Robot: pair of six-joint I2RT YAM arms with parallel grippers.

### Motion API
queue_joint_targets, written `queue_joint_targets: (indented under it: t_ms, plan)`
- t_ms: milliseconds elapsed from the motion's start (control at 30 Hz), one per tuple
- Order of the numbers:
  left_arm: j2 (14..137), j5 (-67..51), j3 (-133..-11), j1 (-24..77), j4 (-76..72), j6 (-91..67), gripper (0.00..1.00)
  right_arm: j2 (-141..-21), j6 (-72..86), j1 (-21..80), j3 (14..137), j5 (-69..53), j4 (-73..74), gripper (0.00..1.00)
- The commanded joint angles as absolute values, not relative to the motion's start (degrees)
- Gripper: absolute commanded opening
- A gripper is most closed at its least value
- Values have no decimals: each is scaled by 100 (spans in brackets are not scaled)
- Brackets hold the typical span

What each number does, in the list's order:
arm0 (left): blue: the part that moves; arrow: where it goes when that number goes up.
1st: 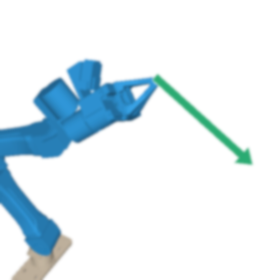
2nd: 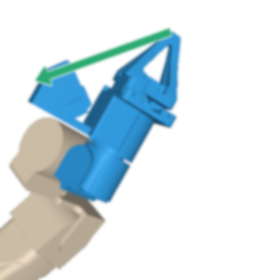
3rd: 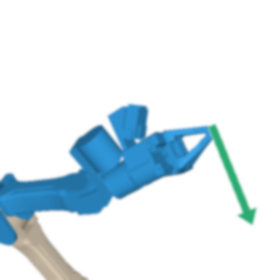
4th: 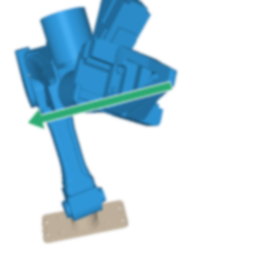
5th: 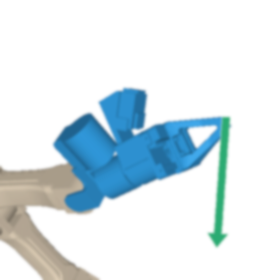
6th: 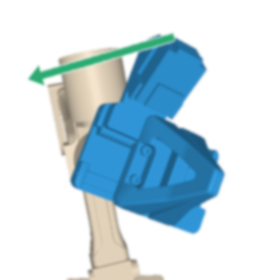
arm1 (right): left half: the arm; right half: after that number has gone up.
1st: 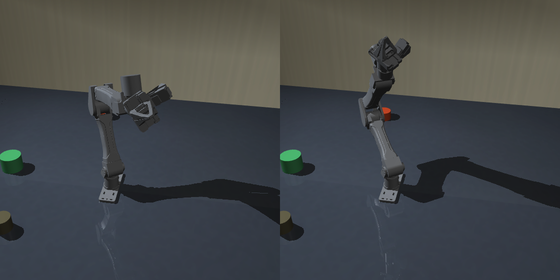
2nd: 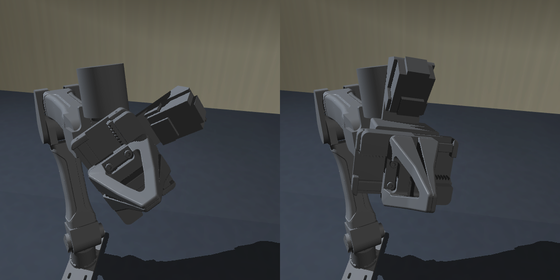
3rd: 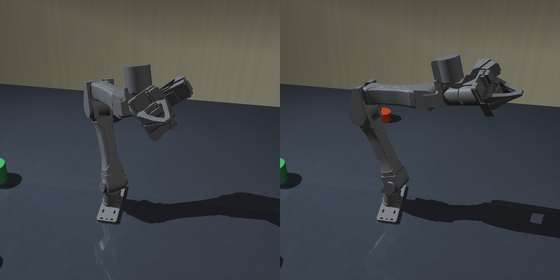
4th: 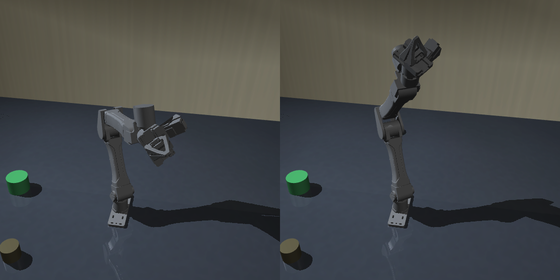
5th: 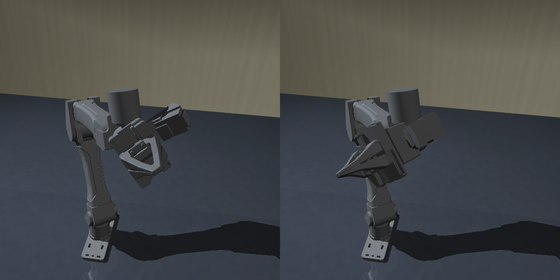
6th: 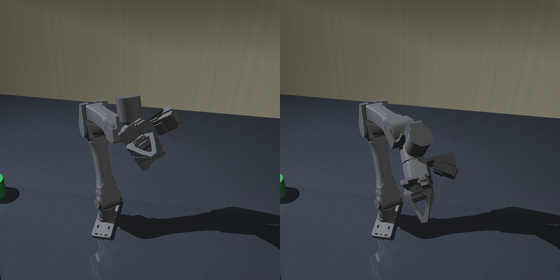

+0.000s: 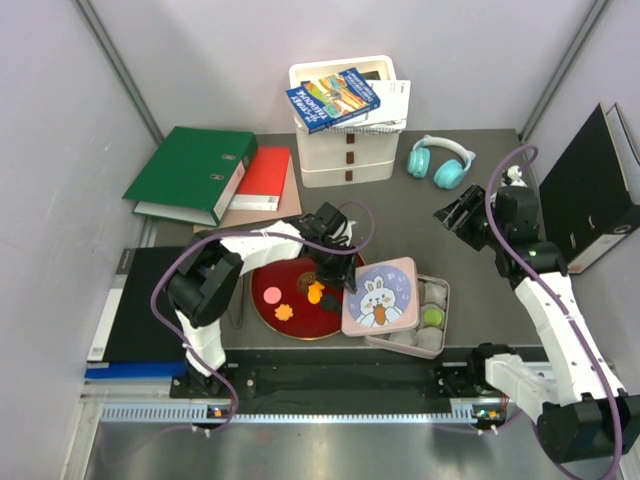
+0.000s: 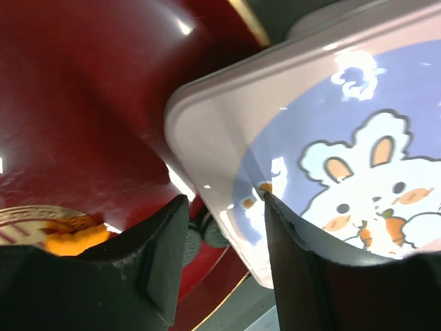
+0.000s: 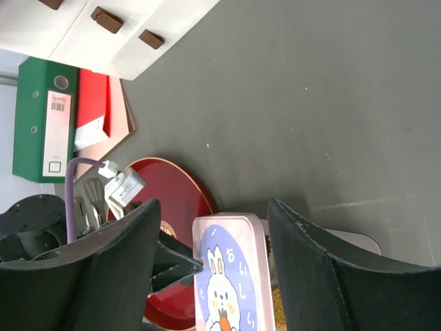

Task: Pack the cookies

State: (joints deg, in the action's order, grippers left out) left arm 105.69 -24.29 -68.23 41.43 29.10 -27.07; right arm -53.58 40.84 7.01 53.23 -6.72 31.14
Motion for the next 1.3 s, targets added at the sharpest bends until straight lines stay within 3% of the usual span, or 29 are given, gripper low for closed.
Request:
queue_joint_targets:
  t_ms: [0,367,533,667,867,1000,1267]
  plan:
    - [10318,-2382,-7162,4473,2944,-2645,52,-5212,3973,738,5309,-598,3023,63]
    - [10512,-2514,-7471,4764,2786,-2654,52,-5256,3789,826,5457,-248,3460,63]
    - [10459,-2549,-7585,4781,2725,-2698,52,-6142,3455,835,6072,1089,4946,53]
    - [10433,-2575,-7655,4790,2716,-2716,52,-6214,3506,835,5916,1169,5133,45]
    - [10380,-2680,-7761,4790,2637,-2803,52,-6407,3586,835,5784,1107,5388,21]
    - [10336,-2759,-7778,4790,2540,-2900,52,-6390,3595,818,5660,1116,5414,11]
    - [9985,-2224,-7927,4738,2636,-2865,53,-6214,3674,835,5282,1099,5475,7]
